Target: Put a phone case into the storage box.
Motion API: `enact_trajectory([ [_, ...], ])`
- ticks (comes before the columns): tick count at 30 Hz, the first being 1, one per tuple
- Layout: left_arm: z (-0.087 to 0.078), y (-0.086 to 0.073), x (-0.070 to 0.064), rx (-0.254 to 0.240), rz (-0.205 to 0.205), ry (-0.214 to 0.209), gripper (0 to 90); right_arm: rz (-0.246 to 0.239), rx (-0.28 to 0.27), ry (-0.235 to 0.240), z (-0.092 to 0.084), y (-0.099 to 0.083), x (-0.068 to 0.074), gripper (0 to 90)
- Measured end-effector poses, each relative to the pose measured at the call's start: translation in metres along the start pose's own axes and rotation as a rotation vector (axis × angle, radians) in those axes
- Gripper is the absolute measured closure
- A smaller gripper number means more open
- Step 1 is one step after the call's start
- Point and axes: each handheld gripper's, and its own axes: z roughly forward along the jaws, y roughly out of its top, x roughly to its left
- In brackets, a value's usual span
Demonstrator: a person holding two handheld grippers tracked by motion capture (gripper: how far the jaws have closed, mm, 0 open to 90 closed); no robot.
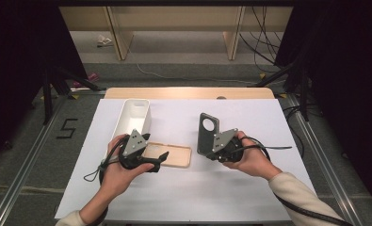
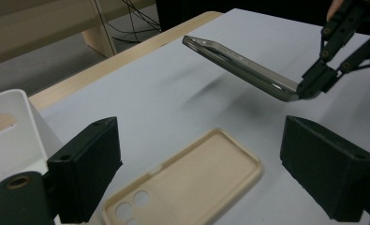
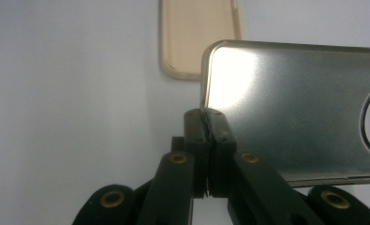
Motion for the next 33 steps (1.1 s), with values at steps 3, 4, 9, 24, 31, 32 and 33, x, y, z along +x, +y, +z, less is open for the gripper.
enact_trajectory([
  [3,0.005,0.013,0.000,-0.010,-0.002,0.004,14.5,-0.007,-0.013,0.006,-0.002,0.001,0.004,89.6],
  [4,0.007,0.016,0.000,-0.011,-0.001,0.003,14.5,-0.007,-0.016,0.005,-0.003,0.001,0.006,89.6],
  [9,0.022,0.030,0.001,0.014,0.023,0.010,14.8,-0.016,-0.032,0.009,-0.006,0.003,0.012,89.6],
  [24,0.074,0.059,0.008,0.116,-0.009,-0.005,16.8,-0.046,-0.053,0.017,-0.008,0.008,0.024,89.7],
  [31,0.097,0.069,0.006,0.161,-0.022,-0.019,18.5,-0.060,-0.057,0.022,-0.008,0.012,0.028,89.7],
  [32,0.099,0.071,0.006,0.166,-0.027,-0.018,19.2,-0.062,-0.058,0.019,-0.008,0.012,0.028,89.7],
  [33,0.102,0.073,0.006,0.168,-0.030,-0.018,20.0,-0.061,-0.059,0.019,-0.008,0.012,0.028,89.7],
])
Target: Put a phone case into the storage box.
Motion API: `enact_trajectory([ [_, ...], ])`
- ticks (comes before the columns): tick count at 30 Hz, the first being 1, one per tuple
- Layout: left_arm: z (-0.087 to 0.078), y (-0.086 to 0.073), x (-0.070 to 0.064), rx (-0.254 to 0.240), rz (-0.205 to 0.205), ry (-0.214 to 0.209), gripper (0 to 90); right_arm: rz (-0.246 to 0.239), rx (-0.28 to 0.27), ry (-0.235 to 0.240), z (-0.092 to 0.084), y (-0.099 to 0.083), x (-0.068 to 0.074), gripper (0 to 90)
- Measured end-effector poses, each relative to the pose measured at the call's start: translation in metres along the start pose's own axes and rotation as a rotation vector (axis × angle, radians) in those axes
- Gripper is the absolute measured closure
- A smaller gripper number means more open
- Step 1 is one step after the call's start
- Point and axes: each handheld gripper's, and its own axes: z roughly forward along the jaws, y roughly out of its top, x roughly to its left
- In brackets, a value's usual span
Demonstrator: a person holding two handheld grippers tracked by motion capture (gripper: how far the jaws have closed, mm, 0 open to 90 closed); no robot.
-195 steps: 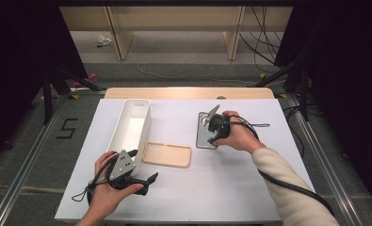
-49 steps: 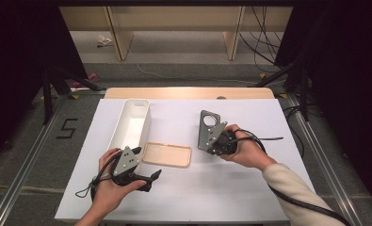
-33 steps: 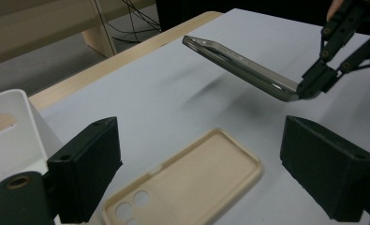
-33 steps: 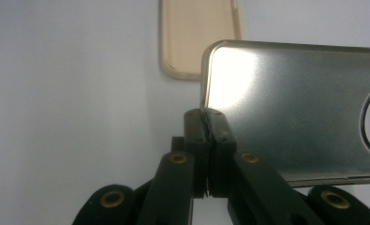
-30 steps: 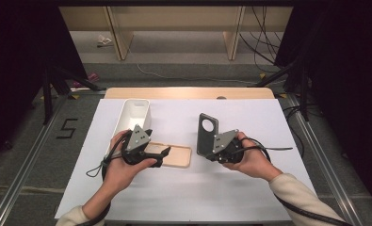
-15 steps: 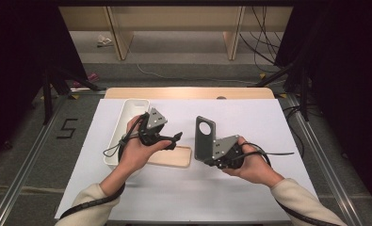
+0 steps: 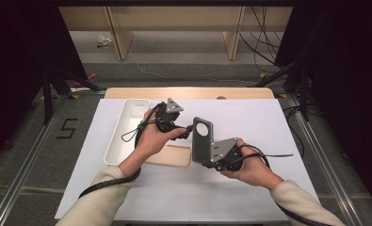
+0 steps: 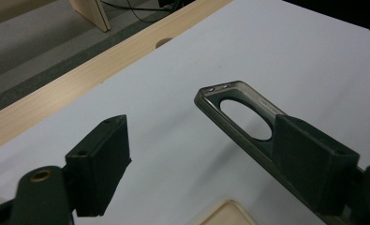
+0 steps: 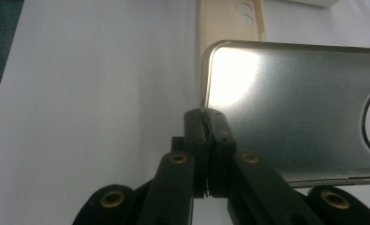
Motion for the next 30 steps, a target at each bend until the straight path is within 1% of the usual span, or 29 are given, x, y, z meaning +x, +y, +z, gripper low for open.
enact_trajectory([
  [3,0.004,0.006,-0.001,0.010,-0.011,0.005,22.0,-0.001,-0.001,0.001,0.000,0.000,0.000,89.7],
  [5,0.007,0.008,-0.002,0.019,-0.010,0.003,22.3,-0.003,-0.002,0.001,0.000,0.000,0.000,89.7],
  [8,0.011,0.009,-0.003,0.035,-0.008,0.003,22.7,-0.003,-0.002,0.002,0.000,0.001,0.001,89.7],
  [10,0.014,0.009,-0.002,0.045,-0.015,0.004,23.0,-0.002,0.000,0.003,0.000,0.001,0.001,89.7],
  [12,0.018,0.008,-0.001,0.054,-0.035,0.003,23.6,-0.005,-0.001,0.001,0.001,0.001,0.002,89.7],
  [18,0.028,0.005,0.002,0.086,-0.069,-0.009,28.0,-0.013,0.000,0.002,0.001,0.003,0.003,89.7],
  [19,0.029,0.005,0.003,0.096,-0.071,-0.016,28.9,-0.015,0.001,0.005,0.001,0.003,0.003,89.7],
  [21,0.032,0.004,0.004,0.106,-0.092,-0.038,31.4,-0.017,0.003,0.004,0.002,0.004,0.003,89.7],
  [26,0.037,0.002,0.006,0.128,-0.141,-0.063,37.7,-0.022,0.003,-0.002,0.001,0.005,0.004,89.6],
  [30,0.038,0.003,0.006,0.129,-0.159,-0.074,43.1,-0.030,0.004,-0.005,0.002,0.006,0.004,89.6],
])
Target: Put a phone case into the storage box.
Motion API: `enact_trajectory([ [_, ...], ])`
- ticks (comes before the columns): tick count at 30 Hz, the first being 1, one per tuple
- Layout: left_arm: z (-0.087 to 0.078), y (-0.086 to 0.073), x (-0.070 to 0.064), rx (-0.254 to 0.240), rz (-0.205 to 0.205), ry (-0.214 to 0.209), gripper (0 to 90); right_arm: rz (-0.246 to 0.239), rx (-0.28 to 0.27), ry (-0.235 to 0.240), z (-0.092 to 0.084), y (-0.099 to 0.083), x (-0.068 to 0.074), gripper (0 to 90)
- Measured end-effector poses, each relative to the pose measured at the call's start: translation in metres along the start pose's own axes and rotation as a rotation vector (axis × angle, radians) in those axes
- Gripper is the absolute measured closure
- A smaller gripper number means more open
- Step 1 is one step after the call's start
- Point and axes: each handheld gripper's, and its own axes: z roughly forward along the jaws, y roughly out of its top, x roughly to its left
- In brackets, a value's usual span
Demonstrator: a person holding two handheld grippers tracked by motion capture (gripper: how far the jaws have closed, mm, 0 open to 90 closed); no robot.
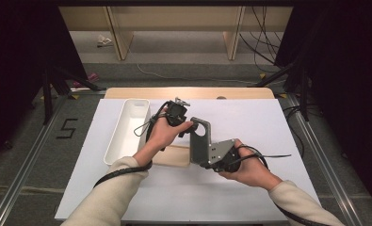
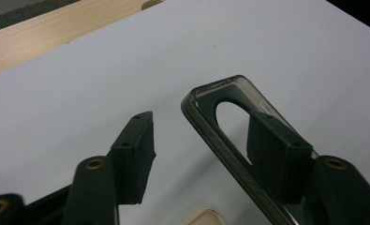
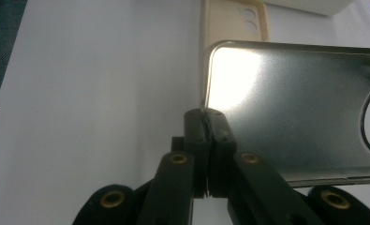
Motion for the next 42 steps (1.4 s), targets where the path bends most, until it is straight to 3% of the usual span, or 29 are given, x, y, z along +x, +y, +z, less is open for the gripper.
enact_trajectory([
  [12,0.001,0.000,0.001,0.028,-0.057,-0.016,57.8,-0.014,0.005,-0.009,0.001,0.002,0.001,89.6],
  [23,0.000,-0.001,0.004,0.030,-0.144,-0.055,63.4,-0.025,0.013,-0.006,0.004,0.003,0.002,89.7],
  [28,-0.003,0.000,0.001,0.013,-0.160,-0.067,66.8,-0.025,0.020,-0.006,0.006,0.003,0.003,89.7],
  [33,-0.008,0.004,-0.004,-0.025,-0.203,-0.099,71.8,-0.042,0.030,-0.011,0.009,0.002,0.002,89.6],
  [39,-0.014,0.009,-0.016,-0.069,-0.203,-0.142,78.3,-0.048,0.068,-0.014,0.014,0.000,0.002,89.4],
  [42,-0.017,0.012,-0.024,-0.108,-0.180,-0.171,81.1,-0.052,0.076,-0.037,0.017,0.000,0.002,88.7],
])
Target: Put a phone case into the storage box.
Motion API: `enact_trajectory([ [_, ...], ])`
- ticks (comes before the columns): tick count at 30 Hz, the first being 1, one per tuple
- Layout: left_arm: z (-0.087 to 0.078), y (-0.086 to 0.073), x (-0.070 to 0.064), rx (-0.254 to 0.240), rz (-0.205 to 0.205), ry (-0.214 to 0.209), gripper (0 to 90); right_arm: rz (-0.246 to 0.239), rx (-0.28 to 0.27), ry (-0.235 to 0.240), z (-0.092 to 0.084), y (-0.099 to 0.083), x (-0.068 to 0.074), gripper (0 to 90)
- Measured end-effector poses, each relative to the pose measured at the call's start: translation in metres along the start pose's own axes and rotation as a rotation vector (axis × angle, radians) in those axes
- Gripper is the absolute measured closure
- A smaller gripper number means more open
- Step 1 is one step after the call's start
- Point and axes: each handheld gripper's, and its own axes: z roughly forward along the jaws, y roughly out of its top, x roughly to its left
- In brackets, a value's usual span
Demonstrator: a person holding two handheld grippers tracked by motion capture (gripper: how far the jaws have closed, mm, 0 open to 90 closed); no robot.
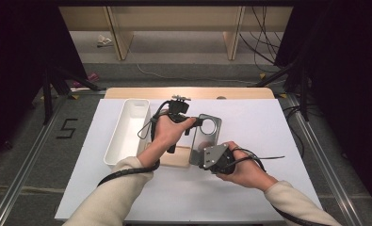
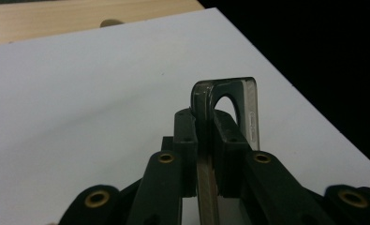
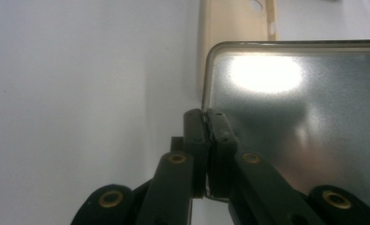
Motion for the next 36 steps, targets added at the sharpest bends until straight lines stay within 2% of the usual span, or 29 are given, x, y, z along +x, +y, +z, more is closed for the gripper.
enact_trajectory([
  [3,-0.003,0.002,-0.008,-0.029,0.057,-0.006,81.5,0.024,0.008,-0.007,0.000,-0.001,0.000,86.6],
  [5,-0.005,0.003,-0.011,-0.050,0.108,0.005,81.5,0.037,0.002,-0.020,0.000,-0.003,-0.002,81.2],
  [7,-0.007,0.005,-0.011,-0.068,0.130,-0.001,81.5,0.060,-0.015,-0.032,-0.001,-0.004,-0.003,74.5],
  [10,-0.011,0.005,-0.010,-0.102,0.191,0.028,81.4,0.106,-0.053,-0.059,-0.003,-0.007,-0.006,65.0],
  [15,-0.019,0.005,-0.005,-0.160,0.252,0.050,81.4,0.199,-0.122,-0.083,-0.009,-0.012,-0.013,48.4],
  [17,-0.023,0.005,-0.003,-0.177,0.283,0.063,81.4,0.241,-0.133,-0.094,-0.012,-0.014,-0.015,42.7],
  [19,-0.026,0.005,0.000,-0.191,0.296,0.071,81.4,0.265,-0.147,-0.100,-0.012,-0.017,-0.016,37.0],
  [24,-0.033,0.005,0.006,-0.219,0.303,0.080,81.3,0.341,-0.192,-0.081,-0.012,-0.023,-0.019,27.9],
  [30,-0.044,0.005,0.011,-0.247,0.312,0.078,81.3,0.407,-0.234,-0.070,-0.014,-0.030,-0.019,25.1],
  [36,-0.057,0.006,0.015,-0.281,0.340,0.077,81.3,0.470,-0.272,-0.077,-0.018,-0.039,-0.020,23.4],
])
